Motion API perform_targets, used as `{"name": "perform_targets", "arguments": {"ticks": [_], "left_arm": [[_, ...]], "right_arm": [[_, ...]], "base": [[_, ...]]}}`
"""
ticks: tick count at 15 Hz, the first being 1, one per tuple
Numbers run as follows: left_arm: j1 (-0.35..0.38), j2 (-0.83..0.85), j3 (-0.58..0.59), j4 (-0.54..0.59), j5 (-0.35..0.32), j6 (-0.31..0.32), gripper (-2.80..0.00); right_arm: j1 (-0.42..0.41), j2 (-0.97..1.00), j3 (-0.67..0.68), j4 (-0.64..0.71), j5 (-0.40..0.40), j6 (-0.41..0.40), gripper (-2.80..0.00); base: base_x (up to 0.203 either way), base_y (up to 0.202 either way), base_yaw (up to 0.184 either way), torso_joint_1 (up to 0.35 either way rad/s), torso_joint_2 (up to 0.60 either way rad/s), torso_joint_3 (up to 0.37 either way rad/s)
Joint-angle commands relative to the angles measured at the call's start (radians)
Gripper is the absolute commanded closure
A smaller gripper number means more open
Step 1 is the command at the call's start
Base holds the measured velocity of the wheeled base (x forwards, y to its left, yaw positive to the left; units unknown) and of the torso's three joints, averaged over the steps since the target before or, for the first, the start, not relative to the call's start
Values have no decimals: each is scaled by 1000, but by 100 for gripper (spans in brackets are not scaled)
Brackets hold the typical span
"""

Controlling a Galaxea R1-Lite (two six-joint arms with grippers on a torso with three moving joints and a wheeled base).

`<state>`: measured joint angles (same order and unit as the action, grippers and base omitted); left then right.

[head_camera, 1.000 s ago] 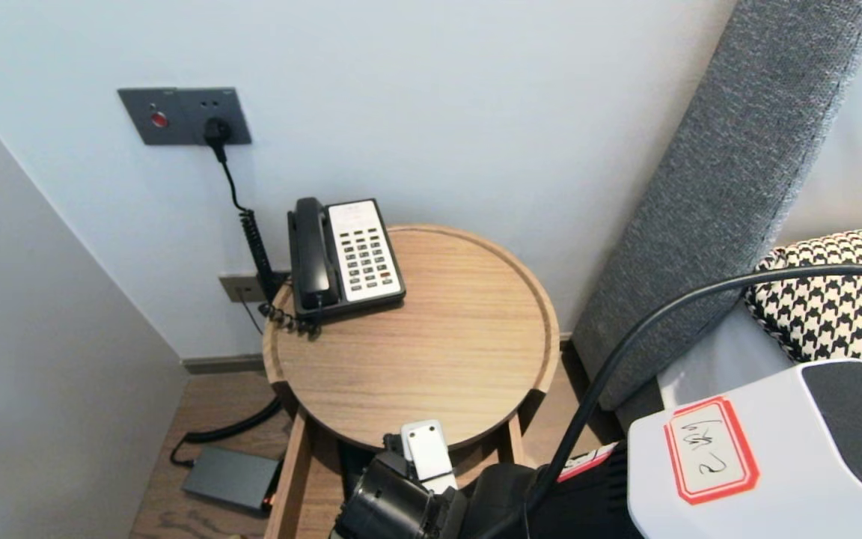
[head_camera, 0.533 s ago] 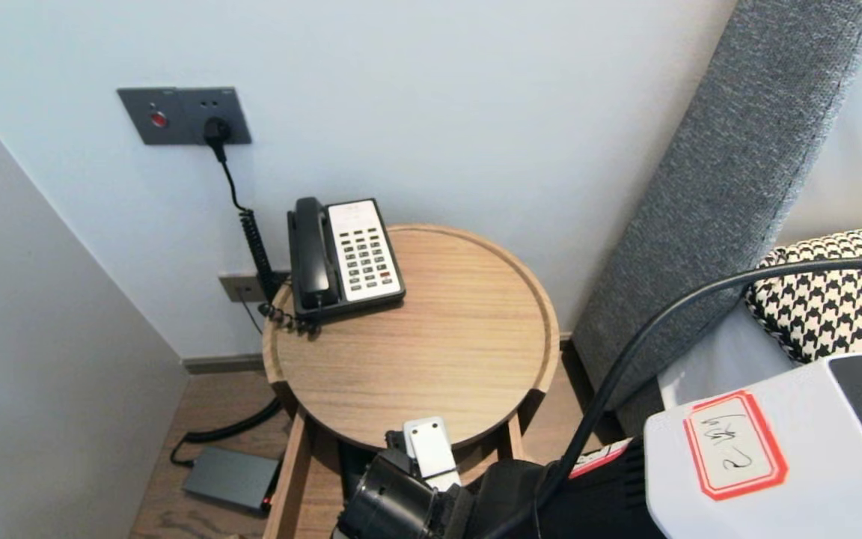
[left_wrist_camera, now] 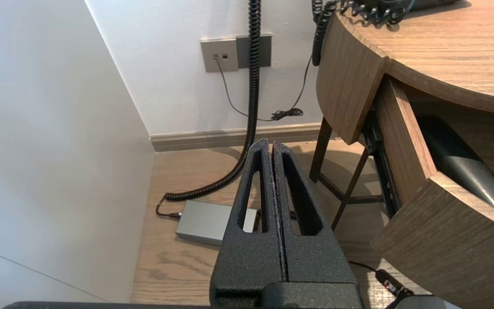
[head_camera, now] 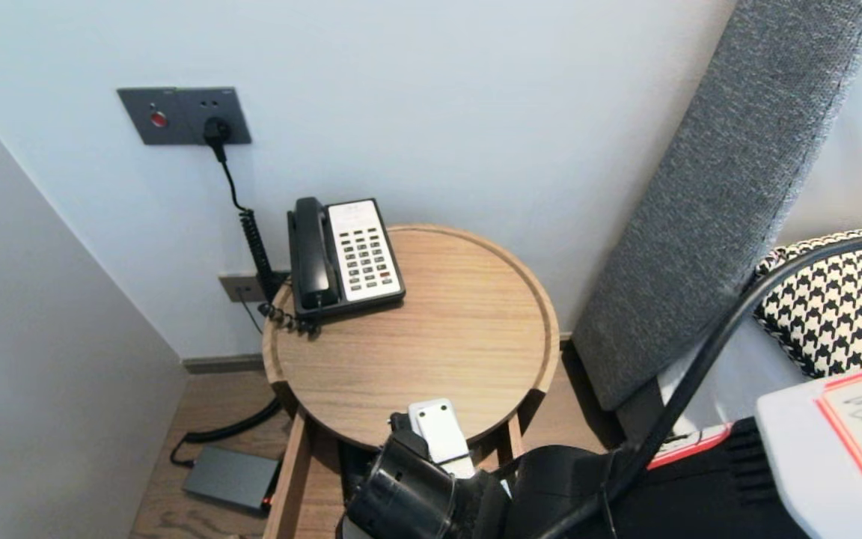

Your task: Put the remote controls on the table in the drawer one by one, then close the nightstand drawer

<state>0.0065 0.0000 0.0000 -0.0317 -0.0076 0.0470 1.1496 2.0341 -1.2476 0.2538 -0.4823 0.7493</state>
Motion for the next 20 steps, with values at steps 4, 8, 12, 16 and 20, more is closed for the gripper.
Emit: {"name": "perform_targets", "arguments": {"ticks": [4,8,12,16,20], "left_arm": [[0,-2,12,-1,0,1,0],[0,-2,12,-1,0,1,0],[0,-2,12,-1,0,1,0],[0,-2,12,-1,0,1,0],[1,-2,12,-1,0,1,0]], "right_arm": [[4,-168,68,3,-2,-34,-280],[-3,-291,87,83,-2,-49,0],[-54,-367,92,156,10,-47,0],[-99,-474,143,216,92,-47,0],[-99,-575,190,419,391,-47,0]], "base": [[0,0,0,0,0,0],[0,0,0,0,0,0],[0,0,0,0,0,0],[0,0,0,0,0,0],[0,0,0,0,0,0]]}}
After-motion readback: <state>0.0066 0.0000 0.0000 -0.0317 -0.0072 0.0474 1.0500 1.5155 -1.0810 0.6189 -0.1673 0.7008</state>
